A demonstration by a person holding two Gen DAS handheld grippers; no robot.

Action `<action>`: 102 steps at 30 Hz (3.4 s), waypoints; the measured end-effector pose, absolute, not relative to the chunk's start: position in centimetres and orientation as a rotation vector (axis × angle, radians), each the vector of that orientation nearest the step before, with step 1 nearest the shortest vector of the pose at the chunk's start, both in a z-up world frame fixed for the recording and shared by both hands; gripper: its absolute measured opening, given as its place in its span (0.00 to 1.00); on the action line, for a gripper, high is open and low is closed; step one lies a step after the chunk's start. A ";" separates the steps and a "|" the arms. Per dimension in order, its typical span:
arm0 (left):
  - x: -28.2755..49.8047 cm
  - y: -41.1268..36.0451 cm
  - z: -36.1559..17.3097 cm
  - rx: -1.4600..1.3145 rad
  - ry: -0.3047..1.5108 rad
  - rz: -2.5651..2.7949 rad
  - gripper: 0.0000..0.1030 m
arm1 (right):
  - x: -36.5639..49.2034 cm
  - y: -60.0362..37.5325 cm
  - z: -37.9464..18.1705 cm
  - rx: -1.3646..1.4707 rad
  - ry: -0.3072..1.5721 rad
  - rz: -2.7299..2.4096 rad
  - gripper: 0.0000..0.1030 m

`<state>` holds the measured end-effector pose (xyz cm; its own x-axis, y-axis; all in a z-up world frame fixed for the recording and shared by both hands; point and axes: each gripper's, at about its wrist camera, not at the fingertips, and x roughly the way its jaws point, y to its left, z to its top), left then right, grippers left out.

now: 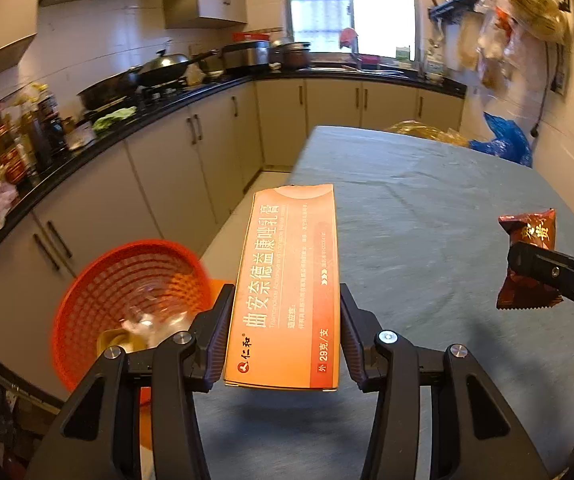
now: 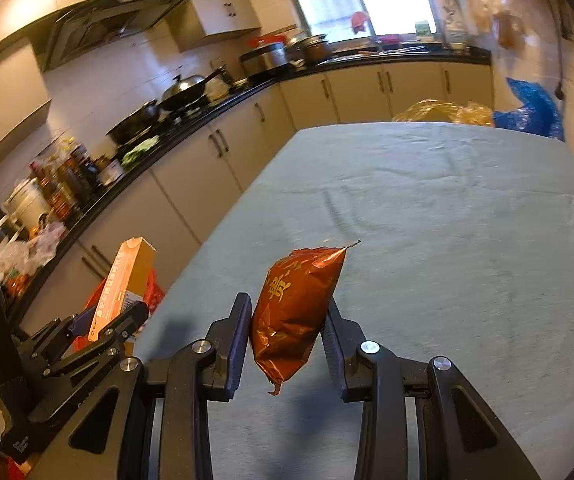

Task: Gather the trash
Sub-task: 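Lift the pink box with the left tool while the right tool lifts the red packet, then carry both items over the orange wastebasket and open both tools to drop them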

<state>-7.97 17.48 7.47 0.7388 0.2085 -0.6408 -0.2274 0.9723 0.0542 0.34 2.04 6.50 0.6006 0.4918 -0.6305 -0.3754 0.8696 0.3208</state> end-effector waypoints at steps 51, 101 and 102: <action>-13.1 35.4 3.3 -0.277 0.757 0.520 0.46 | 1.4 26.3 4.4 -0.132 0.899 0.840 0.36; -12.3 37.1 2.2 -0.318 0.773 0.521 0.47 | 2.5 27.0 4.2 -0.115 0.914 0.816 0.37; -12.4 37.0 2.3 -0.317 0.772 0.522 0.50 | 2.5 26.9 4.2 -0.116 0.913 0.812 0.38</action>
<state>-12.37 37.05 2.26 0.6000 0.3285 -0.7294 -0.5544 0.8281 -0.0831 2.46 26.88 4.15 0.3422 0.5766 -0.7420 -0.6696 0.7036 0.2379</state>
